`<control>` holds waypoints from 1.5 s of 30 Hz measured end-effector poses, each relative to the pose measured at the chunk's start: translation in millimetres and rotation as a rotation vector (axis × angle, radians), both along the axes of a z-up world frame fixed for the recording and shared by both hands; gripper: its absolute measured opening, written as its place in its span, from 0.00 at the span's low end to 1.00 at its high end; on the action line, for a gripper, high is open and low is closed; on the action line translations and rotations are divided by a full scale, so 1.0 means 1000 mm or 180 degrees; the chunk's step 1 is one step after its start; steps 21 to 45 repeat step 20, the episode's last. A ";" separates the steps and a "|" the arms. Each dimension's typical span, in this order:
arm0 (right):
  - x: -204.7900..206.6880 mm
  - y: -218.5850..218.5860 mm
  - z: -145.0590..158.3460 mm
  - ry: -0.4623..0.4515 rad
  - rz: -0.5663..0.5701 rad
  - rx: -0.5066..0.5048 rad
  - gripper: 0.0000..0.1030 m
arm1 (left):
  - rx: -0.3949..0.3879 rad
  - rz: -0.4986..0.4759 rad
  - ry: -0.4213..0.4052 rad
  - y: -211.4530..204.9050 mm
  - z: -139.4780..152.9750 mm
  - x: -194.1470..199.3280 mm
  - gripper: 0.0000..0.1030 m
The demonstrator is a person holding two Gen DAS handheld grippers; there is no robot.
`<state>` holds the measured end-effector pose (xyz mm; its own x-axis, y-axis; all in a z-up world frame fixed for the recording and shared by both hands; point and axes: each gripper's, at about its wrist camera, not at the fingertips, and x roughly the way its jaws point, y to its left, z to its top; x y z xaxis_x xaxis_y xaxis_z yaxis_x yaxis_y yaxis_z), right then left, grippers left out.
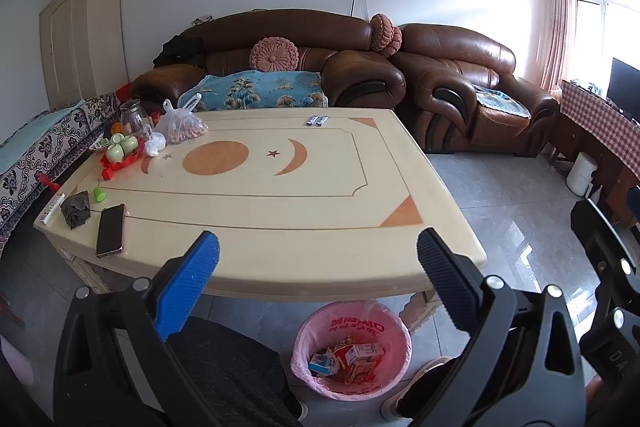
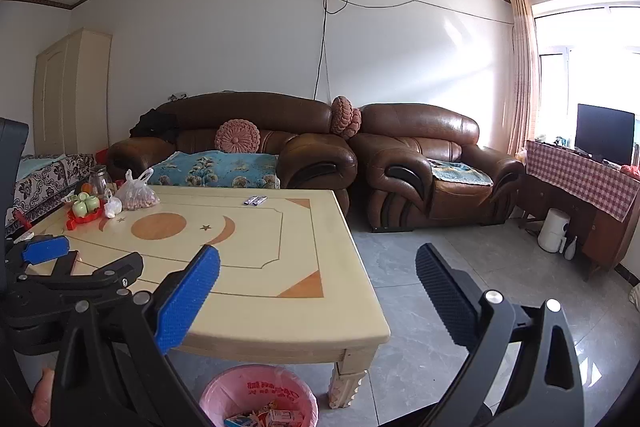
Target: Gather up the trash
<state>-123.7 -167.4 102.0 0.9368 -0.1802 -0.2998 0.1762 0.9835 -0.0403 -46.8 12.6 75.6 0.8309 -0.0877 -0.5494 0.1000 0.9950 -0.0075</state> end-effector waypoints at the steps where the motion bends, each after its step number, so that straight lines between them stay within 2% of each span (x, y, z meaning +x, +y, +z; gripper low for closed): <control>1: 0.000 0.000 0.000 0.0002 -0.0011 -0.0001 0.93 | 0.0014 0.0002 0.0004 0.000 0.000 0.000 0.94; 6: 0.000 -0.001 0.000 -0.0015 -0.0055 -0.0012 0.93 | 0.0202 -0.0001 -0.0066 -0.007 -0.001 -0.004 0.94; 11: -0.001 -0.002 0.001 -0.0029 -0.0073 -0.0005 0.93 | 0.0267 -0.0020 0.0033 -0.012 -0.003 -0.003 0.94; 15: -0.002 -0.003 0.001 -0.0036 -0.0073 0.0007 0.93 | 0.0200 -0.0034 0.0112 -0.008 -0.005 0.000 0.94; 19: -0.002 -0.004 0.002 -0.0032 -0.0059 0.0021 0.93 | 0.0214 0.0062 0.0018 -0.005 -0.002 -0.003 0.94; 45: -0.003 -0.004 0.001 -0.0031 -0.0051 0.0029 0.93 | 0.0204 0.0054 0.0015 -0.005 -0.001 -0.003 0.94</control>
